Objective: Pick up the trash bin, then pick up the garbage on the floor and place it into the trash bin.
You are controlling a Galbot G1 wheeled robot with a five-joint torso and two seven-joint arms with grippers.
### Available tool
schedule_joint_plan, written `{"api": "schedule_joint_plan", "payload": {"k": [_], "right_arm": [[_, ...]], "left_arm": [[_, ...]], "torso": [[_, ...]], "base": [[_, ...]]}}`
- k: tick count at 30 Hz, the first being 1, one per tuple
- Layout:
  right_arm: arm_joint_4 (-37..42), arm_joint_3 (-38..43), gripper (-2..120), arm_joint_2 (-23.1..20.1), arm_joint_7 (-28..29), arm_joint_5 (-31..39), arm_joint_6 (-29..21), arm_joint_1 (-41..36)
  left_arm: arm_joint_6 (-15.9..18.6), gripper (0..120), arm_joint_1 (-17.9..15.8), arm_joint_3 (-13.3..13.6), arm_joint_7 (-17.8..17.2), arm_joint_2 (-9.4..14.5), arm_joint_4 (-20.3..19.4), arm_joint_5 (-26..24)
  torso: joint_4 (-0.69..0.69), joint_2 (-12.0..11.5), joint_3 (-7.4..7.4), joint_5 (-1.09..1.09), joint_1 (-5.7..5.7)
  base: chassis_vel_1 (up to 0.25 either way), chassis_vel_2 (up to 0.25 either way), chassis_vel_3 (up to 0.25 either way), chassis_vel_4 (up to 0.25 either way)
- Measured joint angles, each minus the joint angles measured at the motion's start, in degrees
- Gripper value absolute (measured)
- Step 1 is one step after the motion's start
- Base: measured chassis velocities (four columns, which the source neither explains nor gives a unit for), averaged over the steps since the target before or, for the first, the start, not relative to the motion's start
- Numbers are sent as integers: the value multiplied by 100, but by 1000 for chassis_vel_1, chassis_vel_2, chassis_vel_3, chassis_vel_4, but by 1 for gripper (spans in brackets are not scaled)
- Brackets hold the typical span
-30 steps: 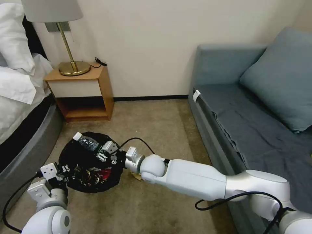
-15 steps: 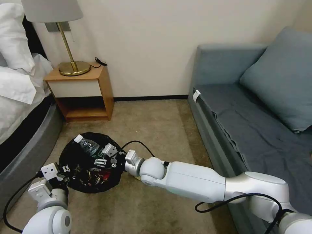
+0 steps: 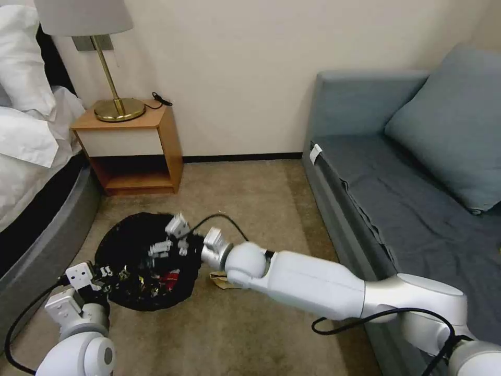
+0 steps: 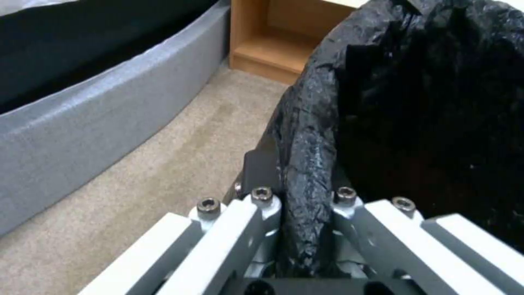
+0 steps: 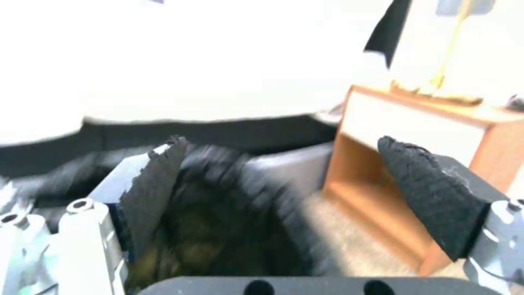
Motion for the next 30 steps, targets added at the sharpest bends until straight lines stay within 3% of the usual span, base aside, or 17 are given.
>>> {"api": "schedule_joint_plan", "payload": {"k": [4, 8, 11, 12, 15, 22, 26, 30], "right_arm": [[303, 411, 100, -235, 1, 7, 25, -95], [687, 1000, 100, -742, 79, -106, 25, -405], [1406, 1777, 100, -1497, 592, -393, -173, -1016], [1406, 1777, 100, -1497, 592, -393, -173, -1016], [2166, 2807, 100, -1972, 1248, -706, -650, -1818], [3021, 4094, 100, -2183, 2064, -1010, -1007, -3187], [3648, 4941, 100, -1952, 2426, -1405, -1083, -4417], [3923, 5247, 100, -1701, 2448, -1864, -1007, -5097]], "left_arm": [[0, 4, -12, -23, 1, 17, 0, -27], [0, 4, -18, -69, 1, 41, 1, -68], [0, 4, -17, -126, 0, 70, 23, -138], [0, 4, -17, -126, 0, 70, 23, -138], [-3, 4, -24, -156, 3, 93, 47, -185], [-40, 4, -19, -180, 17, 106, 88, -188], [-57, 4, -17, -151, 25, 105, 90, -177], [-58, 4, -6, -135, 25, 103, 64, -161]], "torso": [[0, 0, 0, 1, 0], [1, 0, 0, 2, 0], [-3, 0, 0, 2, 0], [-3, 0, 0, 2, 0], [-3, 0, -1, 2, 0], [-1, 0, 0, 2, 0], [-2, 0, -1, 0, 0], [-2, 0, -1, 0, 0]], "base": [[0, 0, 0, 0], [0, 0, 0, 0], [0, 0, 0, 0], [0, 0, 0, 0], [0, 0, 0, 0], [0, 0, 0, 0], [0, 0, 0, 0], [0, 0, 0, 0]]}}
